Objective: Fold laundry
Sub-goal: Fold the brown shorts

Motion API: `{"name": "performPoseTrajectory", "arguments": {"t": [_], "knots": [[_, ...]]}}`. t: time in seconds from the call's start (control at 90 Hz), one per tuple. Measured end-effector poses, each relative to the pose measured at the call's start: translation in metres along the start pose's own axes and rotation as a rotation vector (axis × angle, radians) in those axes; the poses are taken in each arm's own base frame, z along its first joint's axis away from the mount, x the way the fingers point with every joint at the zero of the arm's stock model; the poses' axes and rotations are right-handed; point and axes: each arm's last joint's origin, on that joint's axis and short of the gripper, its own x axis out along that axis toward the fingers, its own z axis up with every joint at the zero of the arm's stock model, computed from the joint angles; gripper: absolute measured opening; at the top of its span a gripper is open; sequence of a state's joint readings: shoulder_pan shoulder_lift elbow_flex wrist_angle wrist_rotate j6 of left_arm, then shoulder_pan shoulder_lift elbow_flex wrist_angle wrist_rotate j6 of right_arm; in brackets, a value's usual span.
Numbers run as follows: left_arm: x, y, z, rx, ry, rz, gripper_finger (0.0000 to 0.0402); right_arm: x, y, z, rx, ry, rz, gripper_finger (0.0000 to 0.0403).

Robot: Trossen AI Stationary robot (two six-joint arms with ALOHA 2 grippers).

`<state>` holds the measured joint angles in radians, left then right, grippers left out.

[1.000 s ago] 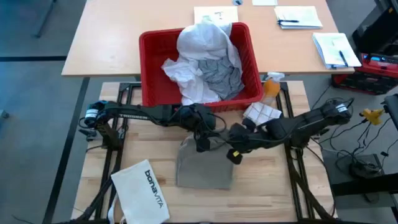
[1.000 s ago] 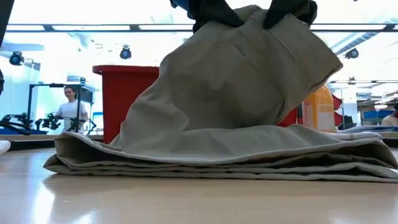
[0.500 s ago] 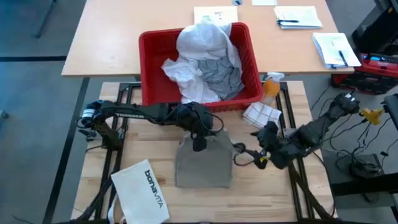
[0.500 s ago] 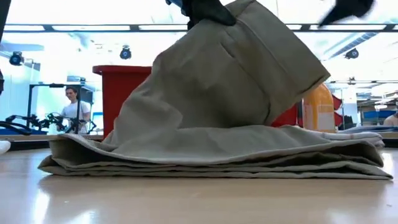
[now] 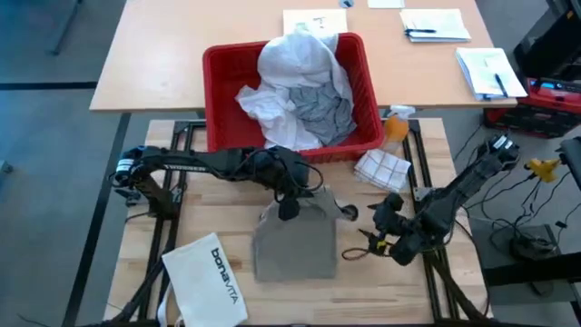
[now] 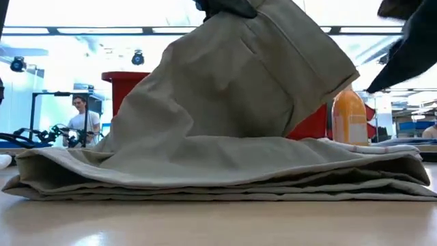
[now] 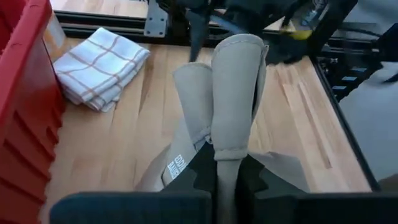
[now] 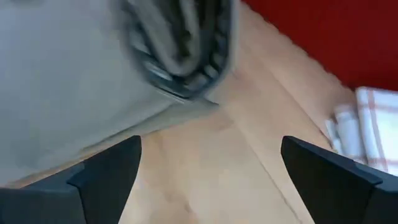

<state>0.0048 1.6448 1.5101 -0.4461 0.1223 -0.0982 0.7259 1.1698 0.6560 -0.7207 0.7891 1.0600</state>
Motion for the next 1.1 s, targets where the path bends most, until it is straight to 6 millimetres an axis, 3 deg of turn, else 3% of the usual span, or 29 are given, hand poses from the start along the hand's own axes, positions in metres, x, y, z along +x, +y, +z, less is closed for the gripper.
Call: {"name": "performPoseTrajectory", "arguments": {"t": [0.267, 0.378, 0.533, 0.767, 0.911, 1.1], "knots": [[-0.012, -0.002, 0.004, -0.042, -0.029, -0.004, 0.0000, 0.016, 0.013, -0.002, 0.025, -0.182, 0.145, 0.0369], [-0.019, -0.003, 0.007, -0.048, -0.047, -0.007, 0.0000, 0.027, 0.010, 0.002, 0.044, -0.255, 0.147, 0.0369], [-0.019, -0.003, 0.006, -0.053, -0.034, -0.005, 0.0000, 0.039, 0.003, 0.019, 0.053, -0.326, 0.104, 0.0369], [-0.017, -0.002, 0.005, -0.048, -0.031, 0.001, 0.0000, 0.045, 0.002, 0.040, 0.008, -0.364, 0.196, 0.0357], [-0.017, -0.002, 0.005, -0.048, -0.025, 0.004, 0.0000, 0.044, 0.001, 0.043, -0.025, -0.376, 0.187, 0.0284], [-0.017, -0.002, 0.003, -0.046, -0.005, 0.008, 0.0000, 0.039, 0.004, 0.052, -0.056, -0.370, 0.189, 0.0111]]}}
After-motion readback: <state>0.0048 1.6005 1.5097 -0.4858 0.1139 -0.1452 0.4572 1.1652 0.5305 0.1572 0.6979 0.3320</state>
